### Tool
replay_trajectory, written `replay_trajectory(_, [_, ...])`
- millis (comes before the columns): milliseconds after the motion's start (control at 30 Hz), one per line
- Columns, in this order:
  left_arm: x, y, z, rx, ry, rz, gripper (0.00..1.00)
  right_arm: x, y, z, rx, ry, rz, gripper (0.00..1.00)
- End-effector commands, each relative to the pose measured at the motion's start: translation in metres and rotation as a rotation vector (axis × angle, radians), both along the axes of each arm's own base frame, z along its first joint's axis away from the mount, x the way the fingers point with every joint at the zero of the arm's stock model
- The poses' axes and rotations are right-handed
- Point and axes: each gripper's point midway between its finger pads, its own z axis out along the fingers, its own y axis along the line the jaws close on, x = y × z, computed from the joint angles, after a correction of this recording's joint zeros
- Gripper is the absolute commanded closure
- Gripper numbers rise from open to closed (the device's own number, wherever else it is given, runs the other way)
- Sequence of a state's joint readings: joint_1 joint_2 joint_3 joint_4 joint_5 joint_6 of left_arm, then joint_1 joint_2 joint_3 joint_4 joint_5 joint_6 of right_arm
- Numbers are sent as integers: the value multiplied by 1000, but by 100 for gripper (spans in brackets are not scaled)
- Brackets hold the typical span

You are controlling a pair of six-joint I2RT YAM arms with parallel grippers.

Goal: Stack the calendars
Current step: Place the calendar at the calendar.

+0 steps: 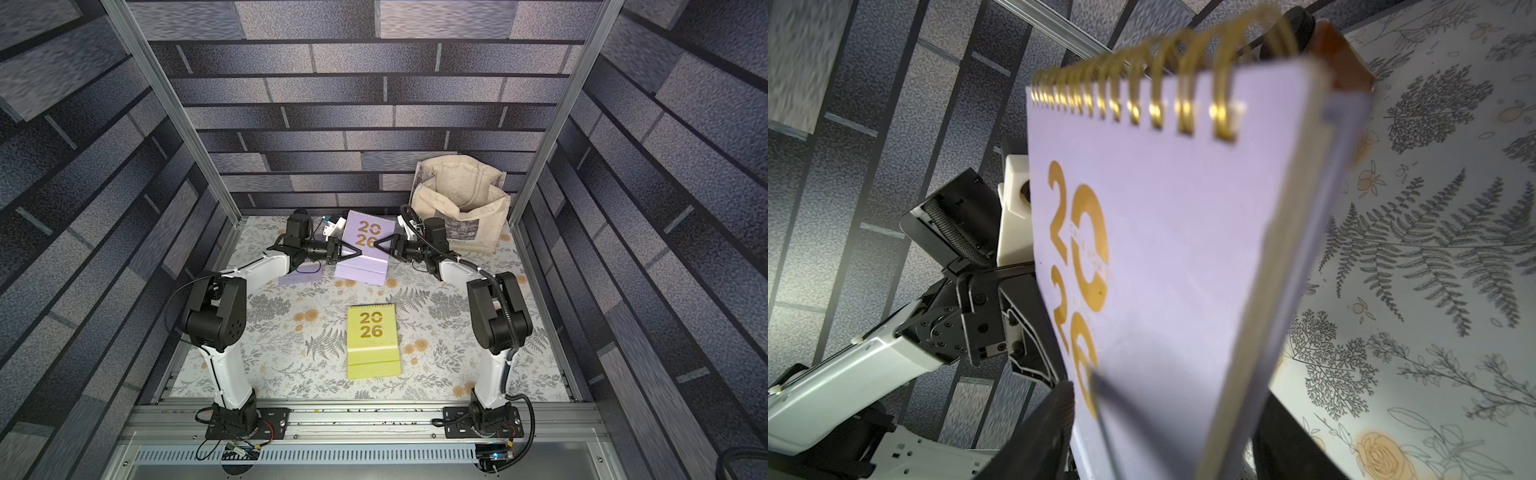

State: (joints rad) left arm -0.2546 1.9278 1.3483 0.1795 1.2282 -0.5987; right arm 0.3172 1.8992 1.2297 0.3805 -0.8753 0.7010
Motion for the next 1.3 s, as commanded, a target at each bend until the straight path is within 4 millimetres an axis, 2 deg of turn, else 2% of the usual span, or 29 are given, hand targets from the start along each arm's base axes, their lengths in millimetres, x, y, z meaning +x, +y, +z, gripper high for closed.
replay_trajectory(0, [-15,-5,40,-61,-115,-52,100,-13,6,30,46,-79,39,41])
replay_trajectory(100, [-20,-10,42,-70,-120,-68,100,-18,8,36,54,-95,52,57])
replay_trajectory(200, [-24,-12,45,-74,-130,-74,100,-22,10,40,60,-107,61,67])
replay_trajectory(433, [-29,-13,57,-87,-160,-76,100,-40,23,50,76,-131,102,82])
replay_trajectory(533, [-31,-13,62,-89,-171,-75,93,-47,27,54,84,-141,108,90])
replay_trajectory(567, [-31,-12,63,-89,-170,-75,90,-48,27,56,89,-145,109,93])
replay_trajectory(633, [-33,-12,64,-87,-170,-75,77,-54,30,61,95,-149,117,100])
replay_trajectory(667, [-34,-12,64,-85,-171,-76,72,-56,29,63,98,-154,118,100])
replay_trajectory(733, [-36,-10,65,-77,-175,-72,54,-60,29,70,104,-160,117,100])
replay_trajectory(800, [-38,-9,67,-70,-184,-67,43,-65,28,78,112,-170,115,100])
replay_trajectory(967, [-39,-1,70,-57,-197,-38,28,-72,19,88,75,-174,74,100])
replay_trajectory(1067, [-36,12,72,-47,-206,8,3,-77,9,84,24,-151,39,100])
replay_trajectory(1100, [-34,17,73,-41,-209,32,0,-78,3,81,4,-138,16,100])
replay_trajectory(1267, [-17,46,69,19,-209,211,0,-96,-16,60,-63,-71,-14,100])
